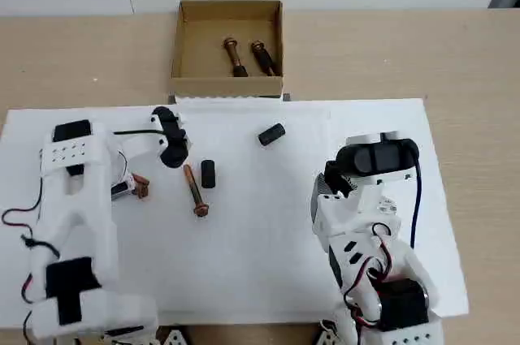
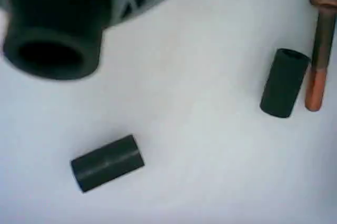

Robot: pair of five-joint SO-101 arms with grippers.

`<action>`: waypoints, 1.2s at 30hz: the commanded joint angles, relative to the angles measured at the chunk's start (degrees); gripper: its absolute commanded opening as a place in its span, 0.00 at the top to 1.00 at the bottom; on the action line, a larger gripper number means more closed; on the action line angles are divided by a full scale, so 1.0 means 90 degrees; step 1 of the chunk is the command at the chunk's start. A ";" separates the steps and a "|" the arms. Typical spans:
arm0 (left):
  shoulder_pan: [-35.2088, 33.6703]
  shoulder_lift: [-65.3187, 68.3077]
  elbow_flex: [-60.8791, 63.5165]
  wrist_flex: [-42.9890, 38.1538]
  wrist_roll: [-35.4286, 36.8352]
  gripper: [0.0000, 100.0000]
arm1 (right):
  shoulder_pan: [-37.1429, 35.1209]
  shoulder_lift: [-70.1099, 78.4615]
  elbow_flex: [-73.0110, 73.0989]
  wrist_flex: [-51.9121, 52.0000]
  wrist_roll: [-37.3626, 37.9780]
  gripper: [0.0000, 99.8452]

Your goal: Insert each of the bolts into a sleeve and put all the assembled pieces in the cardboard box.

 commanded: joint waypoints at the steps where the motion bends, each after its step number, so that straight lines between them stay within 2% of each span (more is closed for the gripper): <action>1: 0.0020 0.0381 -0.0464 -0.0176 -0.0615 0.92 | 0.0015 0.0024 -0.0039 -0.0171 0.0068 1.00; 4: 0.0068 0.0742 -0.0640 -0.0147 -0.0615 0.92 | 0.0015 0.0024 -0.0039 -0.0161 0.0068 1.00; 11: 0.0234 0.0928 -0.1109 0.0860 -0.0615 0.93 | 0.0015 0.0024 -0.0039 -0.0151 0.0068 1.00; 18: 0.0205 0.0918 -0.1255 0.1035 -0.0596 0.93 | 0.0015 0.0024 -0.0039 -0.0151 0.0068 1.00; 28: 0.0205 0.0908 -0.2388 0.2706 -0.0596 0.93 | 0.0015 0.0024 -0.0039 -0.0161 0.0068 1.00; 36: 0.0088 0.0908 -0.2330 0.2764 -0.0567 0.93 | 0.0005 0.0024 -0.0039 -0.0161 0.0068 1.00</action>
